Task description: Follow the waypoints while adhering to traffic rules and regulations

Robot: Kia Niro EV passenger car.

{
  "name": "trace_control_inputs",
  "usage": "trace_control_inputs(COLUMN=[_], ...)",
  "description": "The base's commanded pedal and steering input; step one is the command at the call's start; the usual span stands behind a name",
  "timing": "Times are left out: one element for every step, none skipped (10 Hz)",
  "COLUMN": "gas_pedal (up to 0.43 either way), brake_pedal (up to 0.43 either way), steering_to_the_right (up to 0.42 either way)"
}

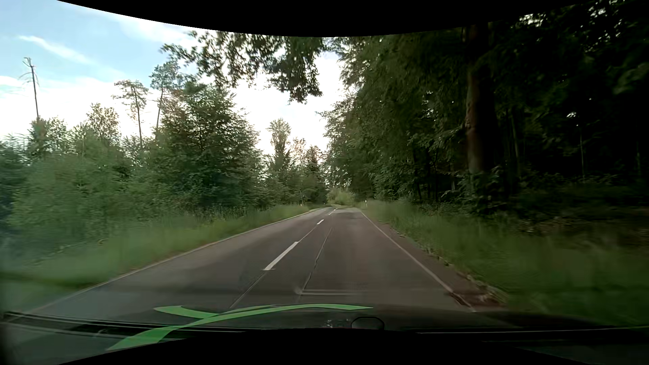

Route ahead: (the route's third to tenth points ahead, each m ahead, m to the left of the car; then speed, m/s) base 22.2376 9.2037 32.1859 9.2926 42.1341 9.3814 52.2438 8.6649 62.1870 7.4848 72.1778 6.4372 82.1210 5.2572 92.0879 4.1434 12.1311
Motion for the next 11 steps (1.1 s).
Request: trace_control_inputs(gas_pedal=[0.02,0.02,0.028,0.079,0.079,0.079,0.079,0.067,0.039,0.039,0.039], brake_pedal=[0.0,0.0,0.0,0.0,0.0,0.0,0.0,0.0,0.0,0.0,0.0], steering_to_the_right=[0.001,0.001,0.001,0.001,0.001,0.002,0.001,0.001,0.001,0.001,0.001])
